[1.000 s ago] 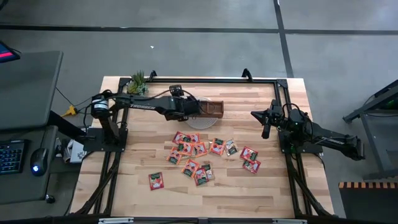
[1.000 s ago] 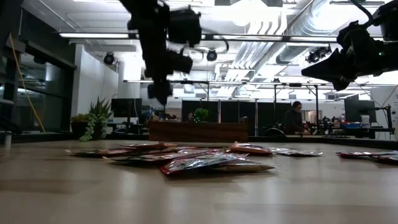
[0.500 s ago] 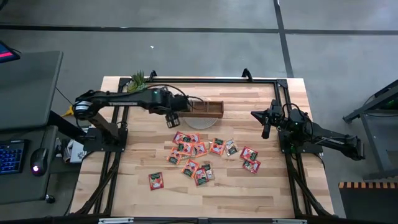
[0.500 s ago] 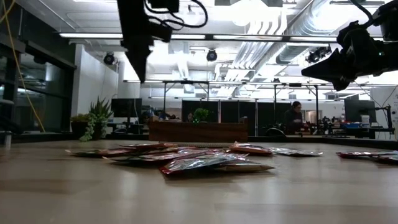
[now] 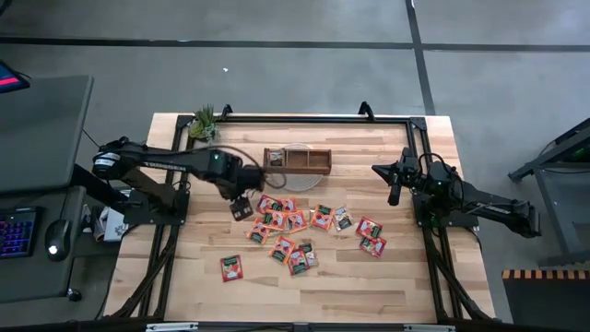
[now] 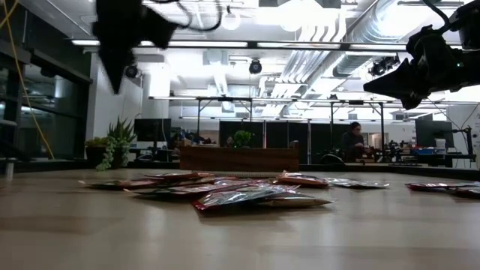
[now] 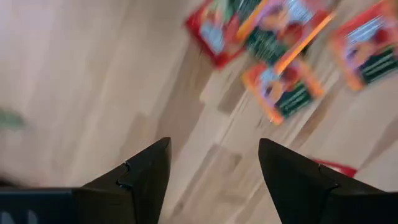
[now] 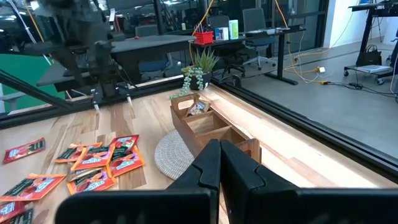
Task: Pick & Place Tea
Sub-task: Put the red tea bag in the middle section of the wooden organizer
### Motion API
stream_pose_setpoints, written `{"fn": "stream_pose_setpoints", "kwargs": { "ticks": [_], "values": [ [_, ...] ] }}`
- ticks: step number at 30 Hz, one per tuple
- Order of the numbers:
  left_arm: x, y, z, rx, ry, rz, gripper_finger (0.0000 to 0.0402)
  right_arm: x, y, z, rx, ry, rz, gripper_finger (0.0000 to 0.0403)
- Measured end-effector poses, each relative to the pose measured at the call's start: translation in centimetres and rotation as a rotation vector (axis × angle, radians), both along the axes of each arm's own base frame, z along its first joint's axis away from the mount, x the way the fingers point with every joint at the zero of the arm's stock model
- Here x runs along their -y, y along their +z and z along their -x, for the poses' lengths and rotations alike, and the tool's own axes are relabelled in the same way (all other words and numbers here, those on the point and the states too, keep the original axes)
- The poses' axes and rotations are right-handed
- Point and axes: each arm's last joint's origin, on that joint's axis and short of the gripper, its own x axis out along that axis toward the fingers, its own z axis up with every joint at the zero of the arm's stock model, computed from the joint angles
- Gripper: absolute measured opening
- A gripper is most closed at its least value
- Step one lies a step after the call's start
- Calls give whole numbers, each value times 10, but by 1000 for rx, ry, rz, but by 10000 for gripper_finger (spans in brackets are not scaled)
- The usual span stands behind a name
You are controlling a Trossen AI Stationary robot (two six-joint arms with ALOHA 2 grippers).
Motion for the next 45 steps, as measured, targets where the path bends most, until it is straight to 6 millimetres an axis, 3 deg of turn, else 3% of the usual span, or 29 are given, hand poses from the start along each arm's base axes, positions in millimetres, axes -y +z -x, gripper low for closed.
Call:
{"fn": "stream_pose_setpoints", "kwargs": {
  "ticks": [13,16,23,28,34,45],
  "values": [
    [75,-47,27,-6,-6,245,237,0,0,0,0,0,0,0],
    [91,-60,41,-52,-28,224,237,0,0,0,0,0,0,0],
    [131,-69,62,23,-134,150,237,0,0,0,0,0,0,0],
    [148,-74,71,65,-137,100,237,0,0,0,0,0,0,0],
    [163,-94,64,49,-143,92,237,0,0,0,0,0,0,0],
    [163,-121,44,13,-123,58,237,0,0,0,-1,0,0,0]
  ]
}}
